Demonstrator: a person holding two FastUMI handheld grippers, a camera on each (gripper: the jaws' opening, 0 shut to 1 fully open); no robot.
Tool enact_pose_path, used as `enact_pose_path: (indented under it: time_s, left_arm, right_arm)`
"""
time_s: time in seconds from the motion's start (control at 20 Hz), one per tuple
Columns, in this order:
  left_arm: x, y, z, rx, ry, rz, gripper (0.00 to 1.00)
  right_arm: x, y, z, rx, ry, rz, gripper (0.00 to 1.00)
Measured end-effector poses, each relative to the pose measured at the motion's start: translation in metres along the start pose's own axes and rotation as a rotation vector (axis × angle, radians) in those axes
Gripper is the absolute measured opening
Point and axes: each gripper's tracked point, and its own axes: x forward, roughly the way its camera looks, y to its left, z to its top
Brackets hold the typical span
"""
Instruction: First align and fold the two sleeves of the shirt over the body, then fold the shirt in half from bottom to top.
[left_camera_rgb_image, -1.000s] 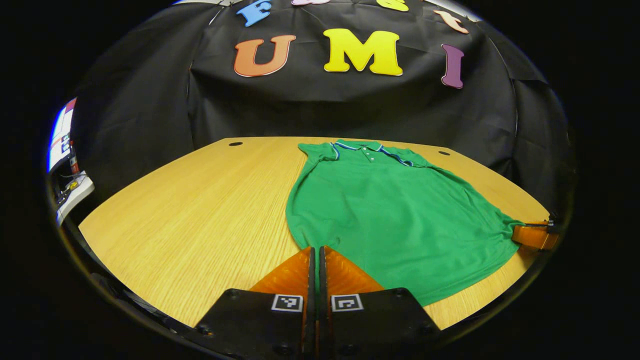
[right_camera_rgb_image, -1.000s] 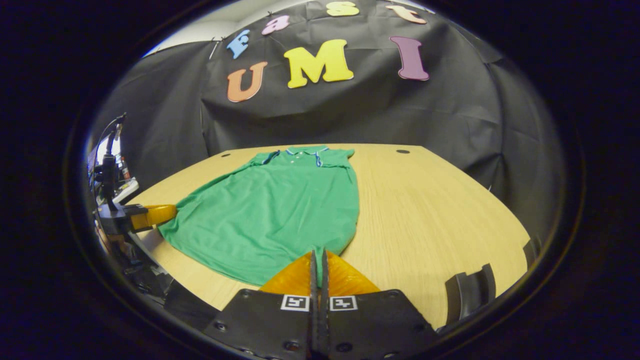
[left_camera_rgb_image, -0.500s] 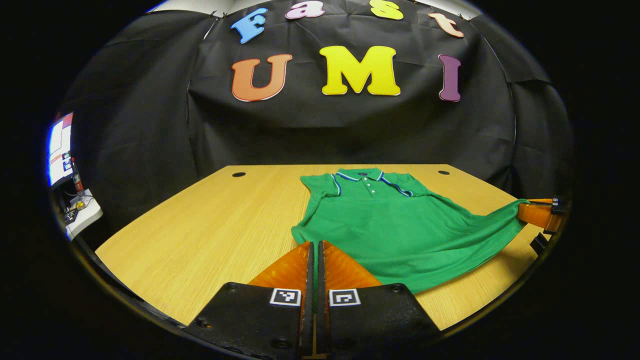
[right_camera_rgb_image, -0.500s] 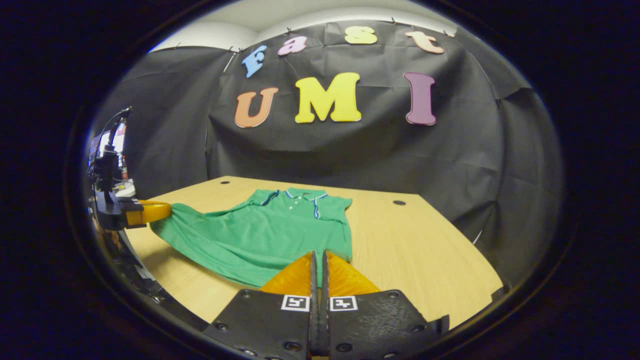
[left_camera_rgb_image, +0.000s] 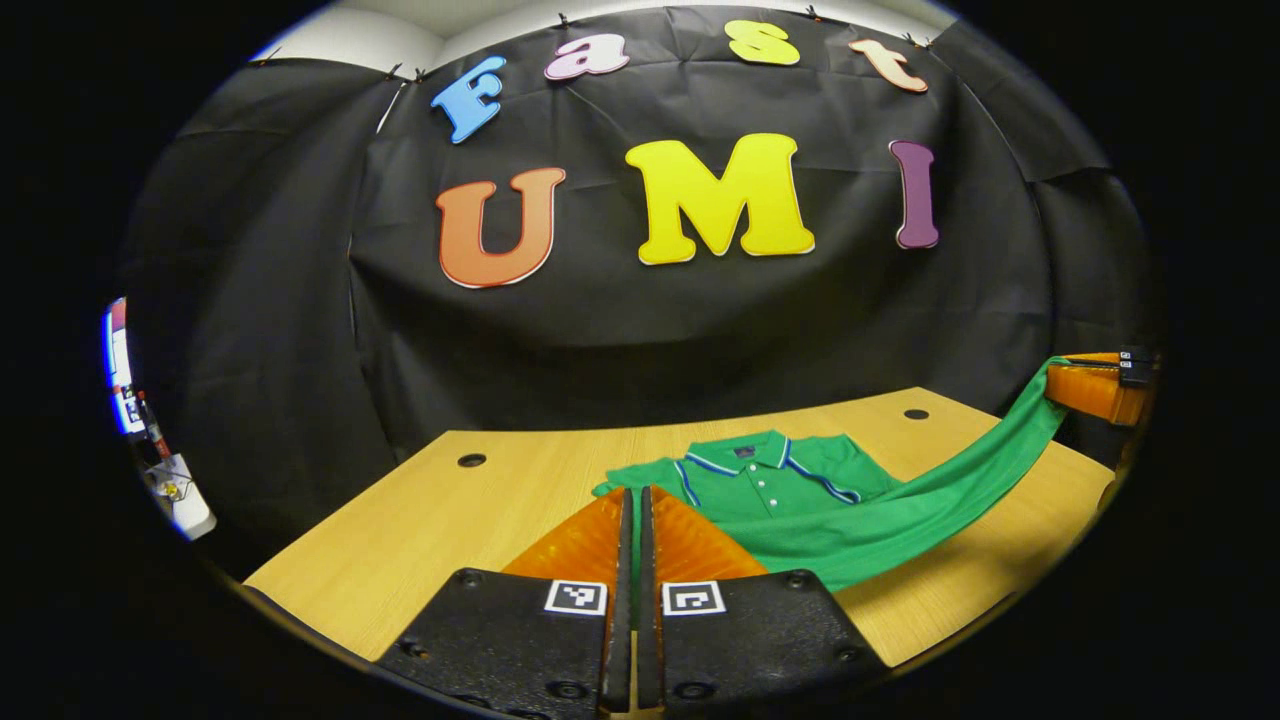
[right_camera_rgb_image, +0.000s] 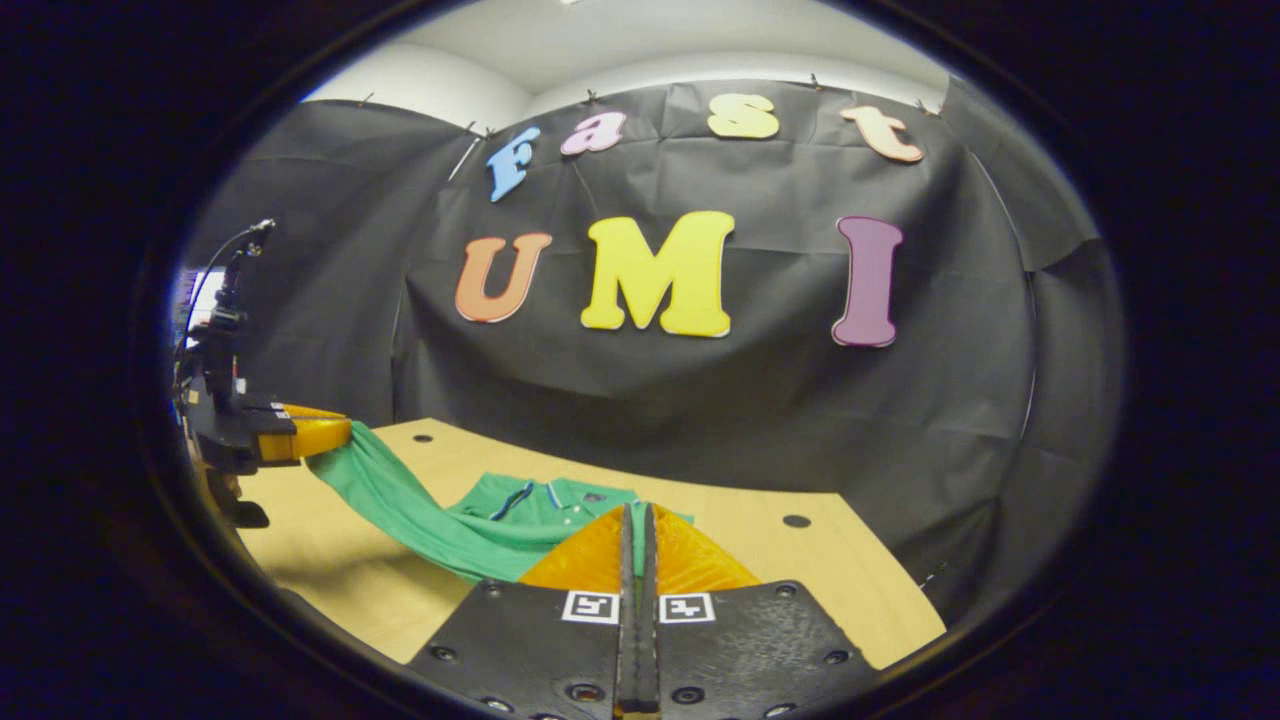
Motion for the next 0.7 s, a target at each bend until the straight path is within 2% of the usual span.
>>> enact_pose_path:
  time_s: [0.05,0.1,0.15,0.25,0.3,0.6,0.7]
  left_arm:
    - [0.017,0.003,0.007,0.002,-0.005,0.005,0.07]
    - [0.036,0.004,0.017,-0.001,-0.02,0.002,0.15]
    - [0.055,0.004,0.023,-0.015,-0.027,-0.001,0.07]
    - [0.095,0.003,0.032,-0.038,-0.035,0.003,0.08]
    - [0.116,0.004,0.035,-0.024,-0.04,0.023,0.08]
    - [0.235,-0.011,0.022,0.062,-0.028,0.012,0.08]
    - [0.266,0.004,0.01,0.026,-0.031,0.038,0.08]
  right_arm:
    - [0.018,-0.006,0.004,-0.01,-0.002,-0.014,0.0]
    - [0.036,-0.01,0.009,-0.021,-0.005,-0.021,0.0]
    - [0.055,-0.007,0.015,-0.021,-0.013,-0.013,0.0]
    - [0.093,-0.013,0.015,-0.015,-0.005,-0.027,0.0]
    - [0.115,-0.018,0.014,-0.023,0.001,-0.046,0.0]
    - [0.242,-0.057,-0.009,-0.041,0.027,-0.154,0.0]
    - [0.278,-0.065,-0.023,-0.041,0.043,-0.169,0.0]
